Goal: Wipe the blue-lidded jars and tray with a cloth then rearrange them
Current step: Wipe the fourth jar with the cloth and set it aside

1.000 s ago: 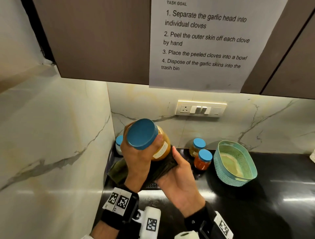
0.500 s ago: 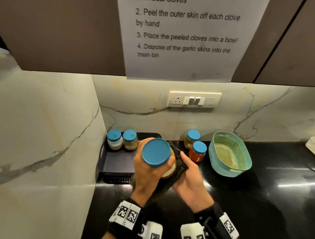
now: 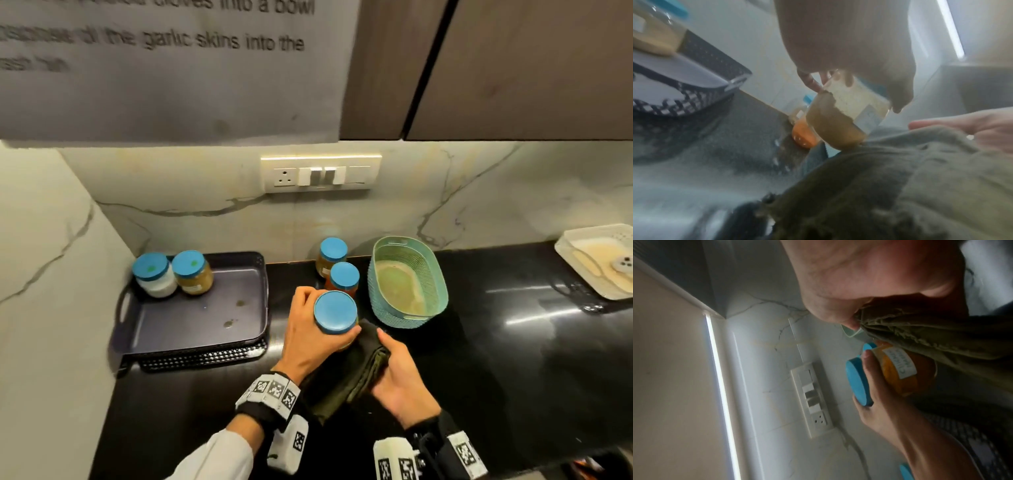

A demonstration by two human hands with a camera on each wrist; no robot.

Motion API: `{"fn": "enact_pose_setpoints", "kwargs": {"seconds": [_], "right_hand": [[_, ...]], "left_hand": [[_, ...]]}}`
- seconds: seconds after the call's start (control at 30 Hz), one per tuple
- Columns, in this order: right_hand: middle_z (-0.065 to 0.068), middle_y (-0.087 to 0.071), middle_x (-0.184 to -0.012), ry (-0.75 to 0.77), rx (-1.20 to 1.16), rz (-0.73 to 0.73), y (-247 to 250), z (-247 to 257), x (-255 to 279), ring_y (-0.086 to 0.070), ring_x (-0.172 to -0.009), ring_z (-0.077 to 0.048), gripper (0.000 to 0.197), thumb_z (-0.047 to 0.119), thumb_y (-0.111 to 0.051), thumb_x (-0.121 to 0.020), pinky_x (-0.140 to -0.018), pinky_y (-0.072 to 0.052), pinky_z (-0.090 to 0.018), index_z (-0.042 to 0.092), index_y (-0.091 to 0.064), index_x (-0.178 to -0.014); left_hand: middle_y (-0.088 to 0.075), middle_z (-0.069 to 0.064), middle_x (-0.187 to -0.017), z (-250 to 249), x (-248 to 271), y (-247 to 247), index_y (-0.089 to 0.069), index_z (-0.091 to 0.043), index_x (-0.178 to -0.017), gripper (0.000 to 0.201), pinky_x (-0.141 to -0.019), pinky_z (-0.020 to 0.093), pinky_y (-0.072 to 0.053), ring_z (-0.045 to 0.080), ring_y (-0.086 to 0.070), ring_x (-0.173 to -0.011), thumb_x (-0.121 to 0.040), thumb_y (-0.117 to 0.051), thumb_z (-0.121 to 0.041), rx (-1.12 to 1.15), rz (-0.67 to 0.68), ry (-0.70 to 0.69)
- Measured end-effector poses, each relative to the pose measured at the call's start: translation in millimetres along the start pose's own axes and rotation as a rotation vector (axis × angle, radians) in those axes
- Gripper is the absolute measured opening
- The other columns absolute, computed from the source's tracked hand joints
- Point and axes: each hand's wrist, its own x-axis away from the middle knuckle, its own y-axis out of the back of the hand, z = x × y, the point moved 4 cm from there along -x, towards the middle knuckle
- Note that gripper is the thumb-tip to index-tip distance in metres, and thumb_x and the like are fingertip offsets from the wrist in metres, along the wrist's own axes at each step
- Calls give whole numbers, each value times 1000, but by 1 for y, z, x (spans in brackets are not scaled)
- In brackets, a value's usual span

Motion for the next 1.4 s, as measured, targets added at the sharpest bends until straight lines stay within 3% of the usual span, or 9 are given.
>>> {"fn": "enact_pose_setpoints", "kwargs": {"seconds": [0.13,0.37,0.5,0.63,0.77,0.87,1.03,1.23,1.4], "right_hand": [[-22,-80,-95,22,44,-134,27,23,-21,-73,-94,-38,44,37,-51,-106,-83,-58,-47,3,-70,-126],[-16,-80,-92,71,130,-247,53,56,-43,-71,-94,-33,37,40,-58,-104,-92,-55,-45,7,-73,-110],[-10,-82,-87,142,144,-222,61,73,-44,-73,-95,-31,27,36,-61,-103,-81,-56,-40,13,-72,-110],[-12,-81,-107,200,171,-140,46,79,-43,-74,-103,-30,26,21,-70,-96,-85,-58,-39,10,-73,-120],[-4,-82,-97,267,292,-50,8,72,-48,-76,-87,-18,23,-1,-72,-89,-69,-60,-27,10,-74,-109],[-8,-81,-98,282,396,-3,-25,55,-57,-77,-87,-21,26,-6,-70,-88,-68,-61,-25,3,-73,-112],[-13,-80,-102,243,502,79,-84,23,-65,-76,-94,-27,21,-2,-72,-90,-70,-61,-29,4,-73,-110],[-11,-77,-114,254,557,98,-121,-11,-70,-73,-108,-29,32,6,-78,-89,-90,-61,-41,9,-70,-120],[-9,-78,-113,302,583,86,-123,-23,-64,-74,-107,-26,30,5,-77,-90,-91,-61,-39,10,-71,-119]], "left_hand": [[-41,-12,-113,31,-11,-52,-62,-32,-118,74,-97,31,-54,14,-54,-110,-59,-96,-59,-114,88,17],[-45,1,-120,73,-27,-105,-62,-15,-127,85,-99,41,-54,21,-49,-113,-58,-100,-46,-265,95,167],[-44,-4,-126,80,-25,-102,-53,-26,-132,91,-103,39,-56,19,-52,-119,-58,-99,-47,-211,90,200],[-51,-3,-124,74,-23,-61,-64,-17,-121,64,-98,21,-48,12,-55,-114,-72,-94,-45,-189,13,55],[-55,2,-99,102,-40,21,-62,-10,-75,26,-76,46,-54,21,-58,-85,-91,-80,-19,-334,-349,134],[-54,11,-114,122,-57,83,-63,-7,-98,17,-91,55,-53,35,-60,-106,-85,-71,0,-471,-405,195],[-45,23,-154,157,-95,167,-53,-1,-143,79,-110,58,-39,43,-43,-143,-71,-85,-11,-727,-283,337],[-45,21,-155,191,-147,225,-36,-7,-158,95,-122,61,-19,40,-44,-144,-78,-84,-27,-959,-11,463],[-65,22,-132,189,-149,233,-50,-9,-147,77,-105,48,-32,42,-58,-123,-79,-79,-32,-941,63,395]]}}
